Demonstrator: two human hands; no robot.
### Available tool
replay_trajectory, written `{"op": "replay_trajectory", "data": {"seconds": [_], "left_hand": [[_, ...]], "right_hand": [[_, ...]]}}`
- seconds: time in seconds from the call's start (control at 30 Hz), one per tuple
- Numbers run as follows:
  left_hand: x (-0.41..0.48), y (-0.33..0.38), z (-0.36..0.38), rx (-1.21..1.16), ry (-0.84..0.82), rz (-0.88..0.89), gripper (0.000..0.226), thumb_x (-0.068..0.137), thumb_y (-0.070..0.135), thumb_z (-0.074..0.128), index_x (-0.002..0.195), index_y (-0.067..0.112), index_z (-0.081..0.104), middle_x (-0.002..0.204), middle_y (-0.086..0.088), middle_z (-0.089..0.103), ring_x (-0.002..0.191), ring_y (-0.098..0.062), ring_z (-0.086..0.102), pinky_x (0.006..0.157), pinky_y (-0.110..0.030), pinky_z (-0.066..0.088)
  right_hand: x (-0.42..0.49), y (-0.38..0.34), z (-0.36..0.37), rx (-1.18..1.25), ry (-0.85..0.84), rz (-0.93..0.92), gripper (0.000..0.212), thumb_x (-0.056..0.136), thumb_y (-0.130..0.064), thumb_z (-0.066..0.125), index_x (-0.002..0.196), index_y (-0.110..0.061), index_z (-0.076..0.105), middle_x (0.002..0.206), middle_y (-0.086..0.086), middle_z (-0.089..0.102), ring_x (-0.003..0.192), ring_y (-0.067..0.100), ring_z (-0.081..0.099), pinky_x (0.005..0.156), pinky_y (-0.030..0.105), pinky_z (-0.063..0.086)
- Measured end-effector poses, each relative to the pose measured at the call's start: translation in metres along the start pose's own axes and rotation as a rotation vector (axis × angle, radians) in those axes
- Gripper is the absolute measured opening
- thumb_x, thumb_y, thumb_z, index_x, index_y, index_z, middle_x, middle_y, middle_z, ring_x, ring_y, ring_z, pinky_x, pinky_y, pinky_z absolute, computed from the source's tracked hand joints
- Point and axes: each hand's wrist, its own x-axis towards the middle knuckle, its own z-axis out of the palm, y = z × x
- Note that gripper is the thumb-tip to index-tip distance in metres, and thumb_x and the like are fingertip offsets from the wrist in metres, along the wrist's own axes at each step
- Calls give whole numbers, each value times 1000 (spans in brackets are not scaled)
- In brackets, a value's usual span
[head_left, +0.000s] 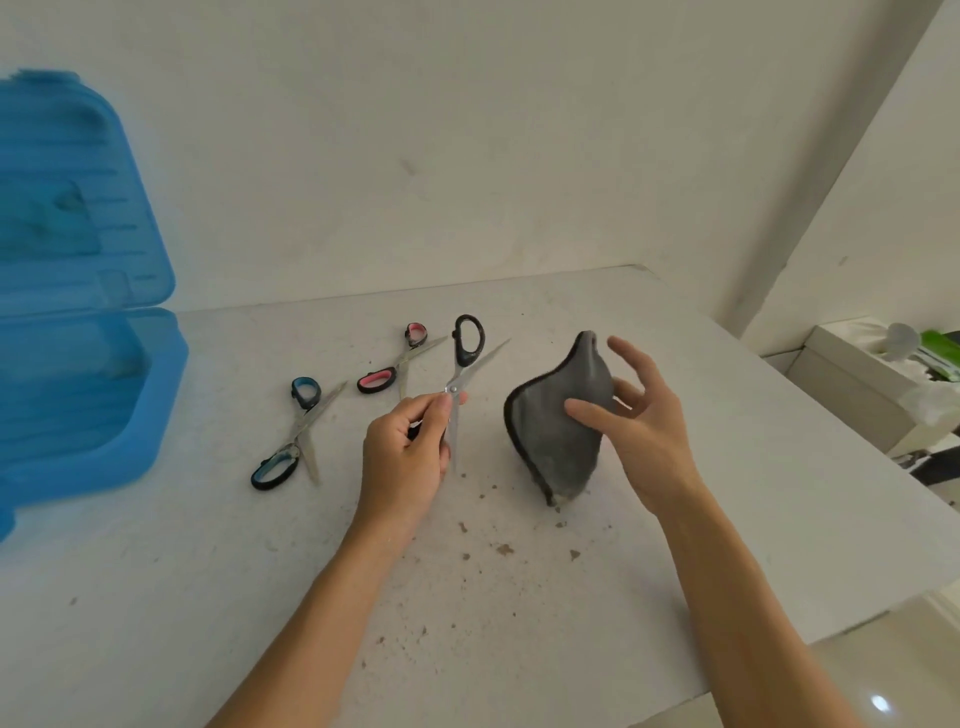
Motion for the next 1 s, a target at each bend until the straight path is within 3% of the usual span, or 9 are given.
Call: {"op": "replay_trajectory", "data": {"seconds": [0.13,0.23,0.37,0.47,0.53,0.63,0.77,0.9,1.0], "left_hand": [[-1,0,1,-9,-9,3,27,107,29,52,109,24,79,52,8,37,46,-6,30,44,-21,29],[-1,0,5,21,-16,7,26,106,29,53,108,23,79,52,10,36,46,-5,31,45,-20,29],[-1,-2,10,89,6,28,28,105,34,55,102,21,80,56,11,45,49,-6,38,49,-24,33],[0,-4,11,99,11,45,22,103,35,57,94,31,77,66,-2,53,54,-10,41,54,-31,36],[2,-6,12,109,17,56,25,103,35,57,94,24,77,74,-11,57,55,-12,42,55,-33,37],[4,-9,11,110,28,51,25,103,35,57,99,23,78,70,-5,56,54,-9,42,54,-29,37],[6,-11,8,95,44,45,24,103,36,56,107,27,79,61,12,50,52,-5,41,54,-27,37],[7,-10,7,82,45,51,21,103,36,56,98,36,76,55,13,47,51,-6,39,53,-27,35],[7,-10,7,82,44,45,22,104,34,55,101,33,77,51,16,47,49,-5,36,52,-26,33]], "right_hand": [[-6,-4,7,-51,94,-18,53,78,-13,89,120,-22,59,92,6,80,85,25,77,65,38,63],[-5,0,10,-162,134,-109,27,82,-20,86,104,-24,73,93,-2,79,89,21,76,72,39,64],[-3,3,14,-480,157,-275,21,84,-25,83,102,-34,77,101,-15,71,97,4,64,81,24,56],[-1,-5,25,-732,181,-439,16,79,-22,83,92,-27,76,89,-8,63,92,14,54,76,6,39],[5,-9,30,-770,172,-459,13,76,-21,84,83,-19,74,102,-6,59,94,12,52,75,2,35],[14,-9,30,-739,73,-412,24,70,-12,83,71,-14,59,125,-14,60,96,-2,62,75,7,44],[24,1,24,-682,-30,-273,33,78,2,71,90,-18,47,97,-10,74,86,1,67,64,9,47],[20,4,23,-720,-110,-305,26,92,-18,63,100,-16,38,82,11,64,71,24,58,61,33,43],[17,0,20,-720,-255,-185,24,76,-26,47,98,-23,37,83,6,51,70,18,44,62,33,34]]}}
